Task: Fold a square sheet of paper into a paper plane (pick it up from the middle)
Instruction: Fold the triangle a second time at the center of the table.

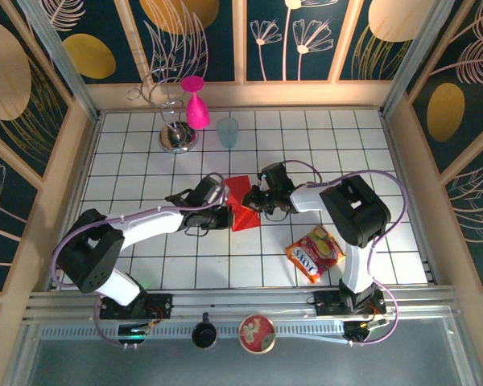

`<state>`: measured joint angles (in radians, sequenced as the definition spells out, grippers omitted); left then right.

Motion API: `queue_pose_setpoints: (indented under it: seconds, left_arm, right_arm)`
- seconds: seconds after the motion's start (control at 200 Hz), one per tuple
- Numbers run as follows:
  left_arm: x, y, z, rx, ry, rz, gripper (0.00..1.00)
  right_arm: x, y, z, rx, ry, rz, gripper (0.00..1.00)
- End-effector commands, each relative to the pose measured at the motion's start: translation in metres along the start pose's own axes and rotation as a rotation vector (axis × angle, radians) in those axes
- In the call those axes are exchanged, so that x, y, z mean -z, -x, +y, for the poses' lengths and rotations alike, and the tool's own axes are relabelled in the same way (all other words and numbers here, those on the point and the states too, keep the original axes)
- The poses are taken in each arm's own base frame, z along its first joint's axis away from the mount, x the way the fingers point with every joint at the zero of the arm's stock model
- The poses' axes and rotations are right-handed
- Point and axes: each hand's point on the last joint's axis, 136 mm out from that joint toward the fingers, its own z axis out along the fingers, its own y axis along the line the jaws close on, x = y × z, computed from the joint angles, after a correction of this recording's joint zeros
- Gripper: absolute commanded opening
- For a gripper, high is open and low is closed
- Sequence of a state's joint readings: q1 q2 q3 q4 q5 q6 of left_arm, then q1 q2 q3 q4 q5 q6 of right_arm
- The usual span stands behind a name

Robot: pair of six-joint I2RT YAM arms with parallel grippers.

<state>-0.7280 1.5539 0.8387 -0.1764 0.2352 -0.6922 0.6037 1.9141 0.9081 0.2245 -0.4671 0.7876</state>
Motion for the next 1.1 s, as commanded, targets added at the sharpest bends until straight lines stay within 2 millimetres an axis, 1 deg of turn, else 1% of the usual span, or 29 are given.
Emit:
queue_pose_setpoints:
  seconds: [0.0,0.075,0.11,0.125,0.205,0.23,0.24,0.255,0.36,0.481,0.496,0.596,0.716,0.851,1.026,1.046,1.091]
  left_arm:
    - [-0.013,0.018,-0.019,-0.005,-0.044,-0.016,0.0]
    - [-0.027,0.022,-0.019,0.004,-0.04,-0.003,0.0]
    - [-0.028,0.026,-0.022,0.004,-0.049,-0.011,0.0]
    - [-0.036,0.023,-0.018,0.009,-0.037,0.005,0.0]
    - [-0.049,0.019,-0.014,0.019,-0.037,0.029,0.0]
    - [-0.051,0.019,-0.014,0.021,-0.042,0.032,0.0]
    - [-0.05,0.026,-0.022,0.015,-0.058,0.018,0.0]
    - [-0.05,0.029,-0.023,0.016,-0.063,0.012,0.0]
    - [-0.058,0.025,-0.019,0.021,-0.053,0.027,0.0]
    - [-0.062,0.016,-0.009,0.03,-0.025,0.048,0.0]
    - [-0.064,0.007,0.0,0.037,-0.006,0.069,0.0]
    - [-0.067,-0.017,0.022,0.058,0.047,0.126,0.0]
    - [-0.066,-0.048,0.042,0.09,0.078,0.196,0.0]
    - [-0.056,-0.075,0.058,0.091,0.111,0.26,0.0]
    - [-0.035,-0.096,0.065,0.013,0.135,0.34,0.0]
    - [-0.028,-0.092,0.06,-0.009,0.123,0.324,0.0]
    - [-0.022,-0.088,0.058,-0.038,0.122,0.307,0.0]
  right_arm:
    - [-0.011,-0.04,-0.09,-0.114,-0.291,0.091,0.0]
    - [-0.011,-0.04,-0.09,-0.115,-0.29,0.093,0.0]
    - [-0.011,-0.04,-0.091,-0.119,-0.289,0.093,0.0]
    - [-0.01,-0.041,-0.091,-0.118,-0.288,0.093,0.0]
    - [-0.011,-0.041,-0.089,-0.12,-0.282,0.094,0.0]
    - [-0.011,-0.041,-0.089,-0.122,-0.28,0.096,0.0]
    - [-0.011,-0.041,-0.089,-0.121,-0.279,0.097,0.0]
    - [-0.011,-0.041,-0.089,-0.122,-0.279,0.096,0.0]
    - [-0.01,-0.041,-0.09,-0.123,-0.279,0.099,0.0]
    - [-0.01,-0.042,-0.091,-0.126,-0.281,0.099,0.0]
    - [-0.01,-0.042,-0.092,-0.126,-0.282,0.101,0.0]
    - [-0.009,-0.043,-0.094,-0.128,-0.288,0.103,0.0]
    - [-0.01,-0.042,-0.097,-0.13,-0.296,0.102,0.0]
    - [-0.01,-0.043,-0.101,-0.134,-0.306,0.104,0.0]
    - [-0.009,-0.042,-0.102,-0.133,-0.31,0.103,0.0]
    - [-0.01,-0.042,-0.102,-0.133,-0.309,0.103,0.0]
    - [-0.009,-0.042,-0.101,-0.132,-0.309,0.101,0.0]
